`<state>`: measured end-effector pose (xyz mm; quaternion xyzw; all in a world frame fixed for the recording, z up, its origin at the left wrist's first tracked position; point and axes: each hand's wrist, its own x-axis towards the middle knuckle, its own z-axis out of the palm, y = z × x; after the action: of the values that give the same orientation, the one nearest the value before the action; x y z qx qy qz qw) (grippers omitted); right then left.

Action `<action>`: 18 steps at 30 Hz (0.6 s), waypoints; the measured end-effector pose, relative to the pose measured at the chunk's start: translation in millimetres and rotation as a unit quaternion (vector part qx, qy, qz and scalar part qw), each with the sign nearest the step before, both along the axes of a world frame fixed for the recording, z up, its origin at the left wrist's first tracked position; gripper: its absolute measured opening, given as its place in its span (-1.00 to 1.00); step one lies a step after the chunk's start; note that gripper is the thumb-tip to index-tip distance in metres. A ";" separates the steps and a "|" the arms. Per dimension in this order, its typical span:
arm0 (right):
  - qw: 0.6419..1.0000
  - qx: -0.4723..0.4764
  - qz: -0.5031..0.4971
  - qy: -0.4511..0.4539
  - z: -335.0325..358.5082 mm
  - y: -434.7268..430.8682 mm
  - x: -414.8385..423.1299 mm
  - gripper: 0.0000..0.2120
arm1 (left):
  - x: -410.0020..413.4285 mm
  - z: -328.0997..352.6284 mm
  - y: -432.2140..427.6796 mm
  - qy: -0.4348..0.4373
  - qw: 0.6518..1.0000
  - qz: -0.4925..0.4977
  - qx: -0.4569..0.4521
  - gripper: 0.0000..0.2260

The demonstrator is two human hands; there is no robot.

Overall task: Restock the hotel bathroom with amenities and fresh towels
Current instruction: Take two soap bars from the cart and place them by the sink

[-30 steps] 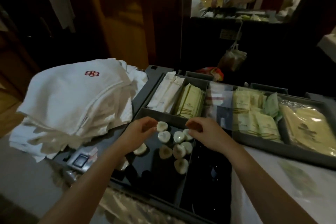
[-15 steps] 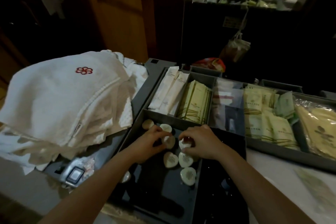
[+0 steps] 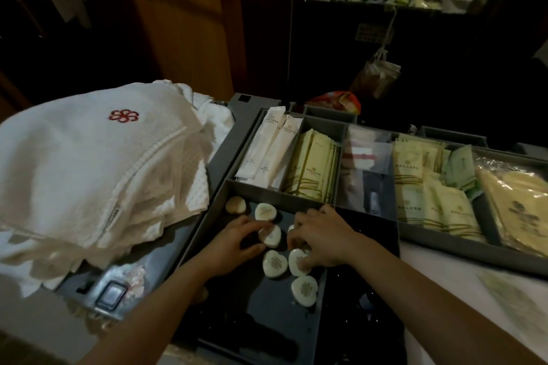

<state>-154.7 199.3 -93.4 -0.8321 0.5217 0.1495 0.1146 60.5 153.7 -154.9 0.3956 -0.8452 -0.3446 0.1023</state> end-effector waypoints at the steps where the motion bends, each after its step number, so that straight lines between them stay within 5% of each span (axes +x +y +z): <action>1: 1.000 0.000 -0.001 0.000 0.0 -0.3 0.5 -0.67 | 0.2 -0.3 0.3 0.000 1.000 0.001 0.002 -0.59; 10: 0.983 -0.043 -0.097 -0.152 -3.5 4.5 -0.4 -0.74 | -0.7 2.4 3.7 -0.003 1.000 0.015 0.001 -0.60; 18: 0.971 -0.108 -0.115 -0.180 -9.3 3.2 0.6 -0.80 | -5.5 16.4 6.7 -0.027 0.999 0.037 -0.012 -0.66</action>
<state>-154.1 202.5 -102.8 -0.7875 0.5974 -0.0735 0.1324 55.0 160.4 -138.5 0.4340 -0.8368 -0.3194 0.0973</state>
